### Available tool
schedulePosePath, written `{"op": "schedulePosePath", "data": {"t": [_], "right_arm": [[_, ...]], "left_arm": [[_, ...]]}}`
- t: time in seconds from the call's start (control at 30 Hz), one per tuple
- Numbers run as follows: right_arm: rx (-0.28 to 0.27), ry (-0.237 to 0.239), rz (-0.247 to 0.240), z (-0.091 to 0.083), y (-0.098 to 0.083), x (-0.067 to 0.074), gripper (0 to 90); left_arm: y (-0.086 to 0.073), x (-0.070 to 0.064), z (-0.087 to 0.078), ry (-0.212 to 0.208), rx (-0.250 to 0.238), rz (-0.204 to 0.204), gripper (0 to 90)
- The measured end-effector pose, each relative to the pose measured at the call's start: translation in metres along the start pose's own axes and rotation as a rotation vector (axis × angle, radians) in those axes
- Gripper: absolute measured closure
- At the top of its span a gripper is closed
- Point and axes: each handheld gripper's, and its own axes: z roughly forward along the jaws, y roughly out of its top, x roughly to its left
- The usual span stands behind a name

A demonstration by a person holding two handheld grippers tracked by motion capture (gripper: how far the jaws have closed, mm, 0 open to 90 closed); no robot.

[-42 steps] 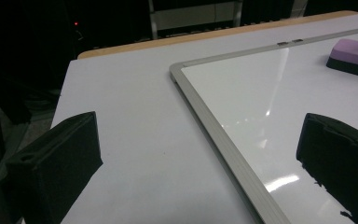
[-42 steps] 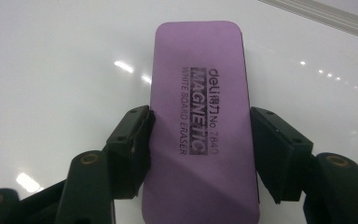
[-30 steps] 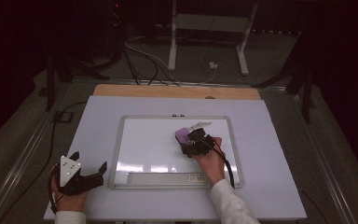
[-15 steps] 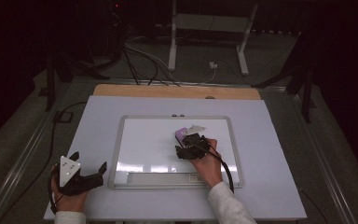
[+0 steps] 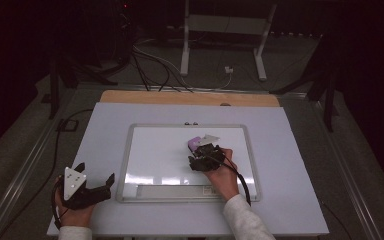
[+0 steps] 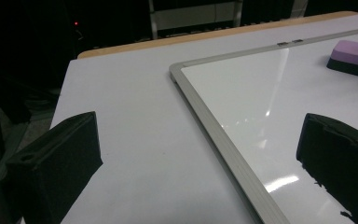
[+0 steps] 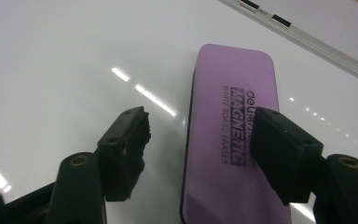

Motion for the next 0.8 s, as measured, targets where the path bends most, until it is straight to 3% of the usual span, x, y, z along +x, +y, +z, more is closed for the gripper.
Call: {"op": "schedulePosePath", "data": {"t": [0.17, 0.3, 0.63, 0.8], "right_arm": [[0.003, 0.001, 0.006, 0.000, 0.000, -0.003, 34.9], [-0.011, -0.026, 0.016, -0.001, -0.002, -0.004, 33.7], [0.007, -0.075, -0.017, 0.002, -0.003, -0.007, 32.2], [0.021, -0.096, 0.011, 0.004, -0.003, -0.017, 32.0]], "left_arm": [[0.000, 0.001, 0.000, 0.001, -0.002, -0.002, 0.6], [0.000, 0.001, -0.001, 0.001, -0.003, -0.006, 0.6], [0.000, 0.001, -0.001, 0.002, -0.003, -0.004, 0.6], [0.000, 0.000, 0.000, 0.001, -0.004, -0.002, 0.6]]}}
